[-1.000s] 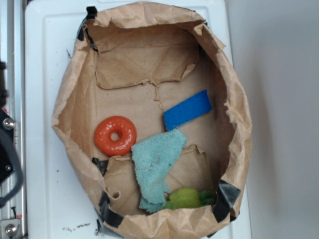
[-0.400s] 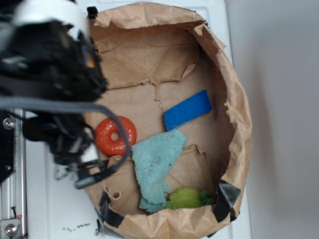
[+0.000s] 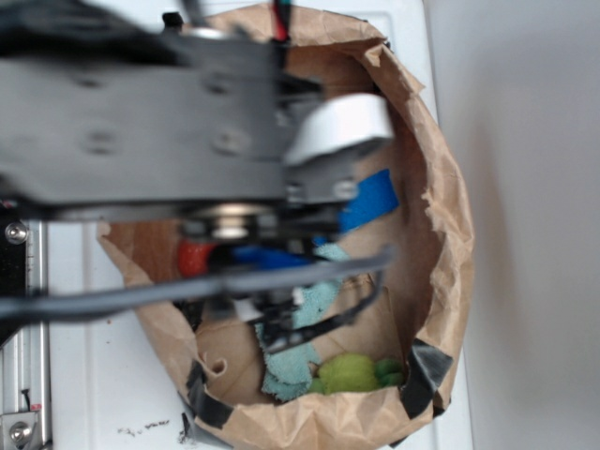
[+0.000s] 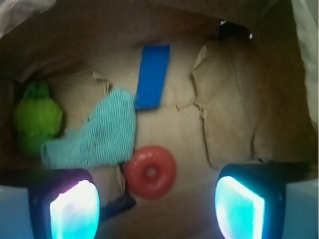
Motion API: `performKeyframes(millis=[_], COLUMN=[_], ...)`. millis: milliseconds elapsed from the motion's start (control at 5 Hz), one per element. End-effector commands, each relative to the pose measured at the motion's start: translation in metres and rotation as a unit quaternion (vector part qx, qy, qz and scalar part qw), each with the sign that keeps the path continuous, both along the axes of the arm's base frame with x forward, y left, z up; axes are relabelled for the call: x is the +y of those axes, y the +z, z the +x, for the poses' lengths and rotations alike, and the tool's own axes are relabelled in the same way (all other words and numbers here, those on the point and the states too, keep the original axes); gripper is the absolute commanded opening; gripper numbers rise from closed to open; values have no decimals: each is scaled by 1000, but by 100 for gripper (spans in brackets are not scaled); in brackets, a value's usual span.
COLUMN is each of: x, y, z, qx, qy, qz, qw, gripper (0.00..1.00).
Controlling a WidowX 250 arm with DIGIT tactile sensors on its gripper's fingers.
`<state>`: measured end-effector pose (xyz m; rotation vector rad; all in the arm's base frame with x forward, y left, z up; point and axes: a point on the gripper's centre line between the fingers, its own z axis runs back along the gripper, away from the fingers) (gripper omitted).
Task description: Grab the blue sponge.
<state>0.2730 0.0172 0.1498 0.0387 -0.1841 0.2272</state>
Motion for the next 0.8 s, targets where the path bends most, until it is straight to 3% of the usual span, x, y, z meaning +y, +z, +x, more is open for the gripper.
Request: performKeyframes(millis=[0, 200, 400, 600], x=[34, 41, 51, 55], y=[-38, -56, -68, -71], z=[44, 61, 73, 82], qx=[-19, -9, 1, 8], qy=[-17, -42, -38, -13], qz=[45, 55, 23, -38], qw=[999, 998, 999, 999], gripper=[100, 100, 100, 100])
